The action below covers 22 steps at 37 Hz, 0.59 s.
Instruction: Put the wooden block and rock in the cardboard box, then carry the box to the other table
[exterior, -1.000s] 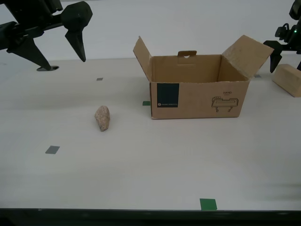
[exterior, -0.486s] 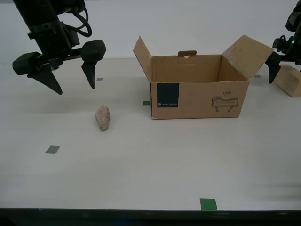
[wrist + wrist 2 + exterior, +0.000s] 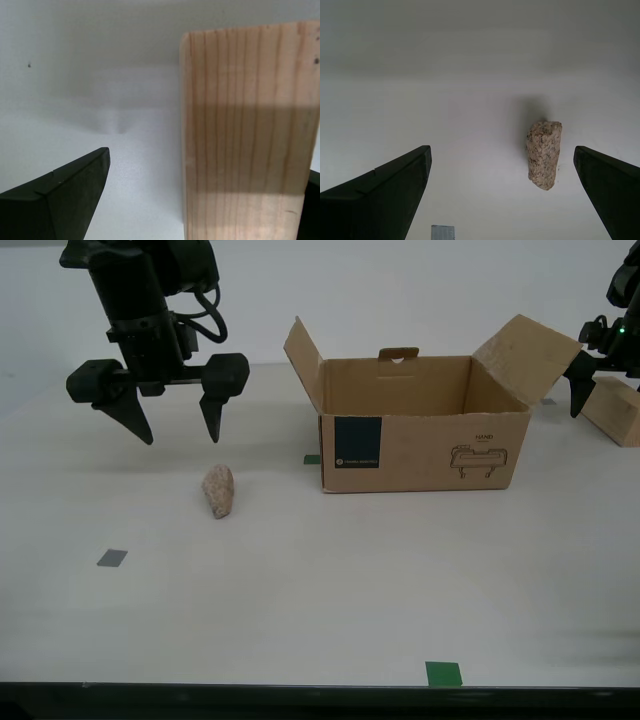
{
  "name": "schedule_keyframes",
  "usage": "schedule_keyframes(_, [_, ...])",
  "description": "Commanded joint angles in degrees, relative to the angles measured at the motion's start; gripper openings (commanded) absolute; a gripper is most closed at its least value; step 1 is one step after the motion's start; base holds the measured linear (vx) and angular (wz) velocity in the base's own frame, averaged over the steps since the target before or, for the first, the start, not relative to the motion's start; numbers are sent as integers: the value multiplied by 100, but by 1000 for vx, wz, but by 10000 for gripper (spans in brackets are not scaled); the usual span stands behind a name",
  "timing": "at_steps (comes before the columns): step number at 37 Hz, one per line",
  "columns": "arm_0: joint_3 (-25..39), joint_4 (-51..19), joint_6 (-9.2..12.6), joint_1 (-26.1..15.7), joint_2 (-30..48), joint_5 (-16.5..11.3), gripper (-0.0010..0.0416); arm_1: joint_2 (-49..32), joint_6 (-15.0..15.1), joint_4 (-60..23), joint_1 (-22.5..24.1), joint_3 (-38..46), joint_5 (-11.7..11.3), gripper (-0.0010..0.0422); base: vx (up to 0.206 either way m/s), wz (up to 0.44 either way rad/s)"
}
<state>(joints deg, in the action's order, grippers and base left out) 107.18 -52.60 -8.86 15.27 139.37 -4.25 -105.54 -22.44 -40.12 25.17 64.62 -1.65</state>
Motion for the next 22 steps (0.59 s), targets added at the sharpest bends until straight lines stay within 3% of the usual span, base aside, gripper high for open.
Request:
schedule_keyframes(1, [-4,2,-13,0,-4,-11,389,-15,-20,17,138,-13,11,389,0,0])
schedule_keyframes(22, [-7,33,-7,-2,-4,-13,389,-216,-376,577,426,-389,-33,389,0,0])
